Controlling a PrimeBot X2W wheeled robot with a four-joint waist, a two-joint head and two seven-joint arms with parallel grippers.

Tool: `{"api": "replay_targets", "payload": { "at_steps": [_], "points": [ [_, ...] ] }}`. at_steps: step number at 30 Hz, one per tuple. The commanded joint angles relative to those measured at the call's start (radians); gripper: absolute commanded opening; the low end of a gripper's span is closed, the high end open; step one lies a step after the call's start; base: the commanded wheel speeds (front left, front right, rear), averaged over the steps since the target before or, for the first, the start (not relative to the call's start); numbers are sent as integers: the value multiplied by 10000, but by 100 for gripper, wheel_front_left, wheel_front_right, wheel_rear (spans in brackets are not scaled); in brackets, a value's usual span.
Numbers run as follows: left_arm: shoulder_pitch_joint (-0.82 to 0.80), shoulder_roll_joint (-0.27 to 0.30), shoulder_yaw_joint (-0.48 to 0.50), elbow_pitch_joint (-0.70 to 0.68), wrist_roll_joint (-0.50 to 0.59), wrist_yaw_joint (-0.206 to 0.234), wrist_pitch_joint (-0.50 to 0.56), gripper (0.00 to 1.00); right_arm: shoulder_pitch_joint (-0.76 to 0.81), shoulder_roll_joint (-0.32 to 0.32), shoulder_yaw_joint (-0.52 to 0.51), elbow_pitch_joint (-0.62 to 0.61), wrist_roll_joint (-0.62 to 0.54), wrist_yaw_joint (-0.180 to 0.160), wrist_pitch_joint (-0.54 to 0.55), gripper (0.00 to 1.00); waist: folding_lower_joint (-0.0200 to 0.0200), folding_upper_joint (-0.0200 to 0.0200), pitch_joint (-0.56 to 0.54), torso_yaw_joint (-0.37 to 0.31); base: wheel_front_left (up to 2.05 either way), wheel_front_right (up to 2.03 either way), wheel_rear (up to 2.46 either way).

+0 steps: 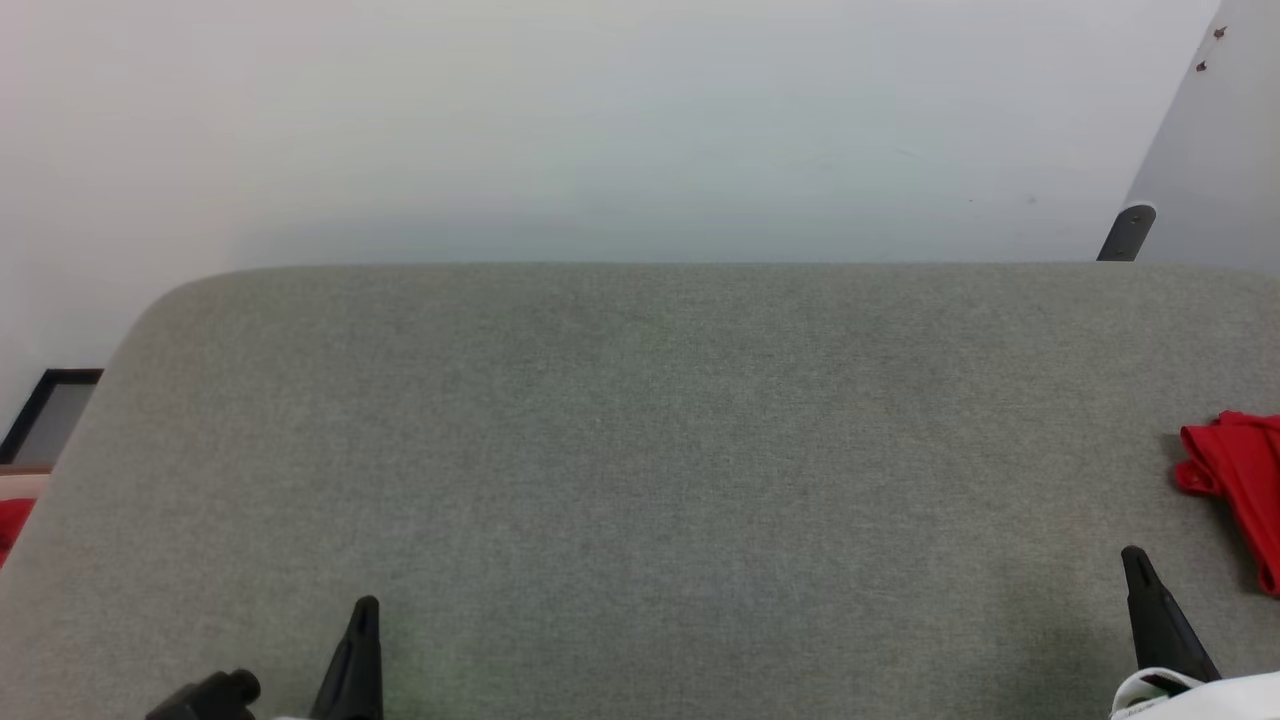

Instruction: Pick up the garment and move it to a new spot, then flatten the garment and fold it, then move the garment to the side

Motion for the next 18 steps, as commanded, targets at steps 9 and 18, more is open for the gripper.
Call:
{"api": "replay_targets", "payload": {
  "at_steps": [9, 18],
  "points": [
    [-498, -46, 195, -42, -1554, -104, 384, 0, -521, 118, -149, 98, 1416, -2, 254, 0, 0, 0, 35, -9, 0, 0, 0],
    [-699, -103, 312, 30, -2695, -141, 706, 0, -702, 244, -202, 277, 2412, -2, 452, 0, 0, 0, 67, -18, 0, 0, 0]
  ]
}}
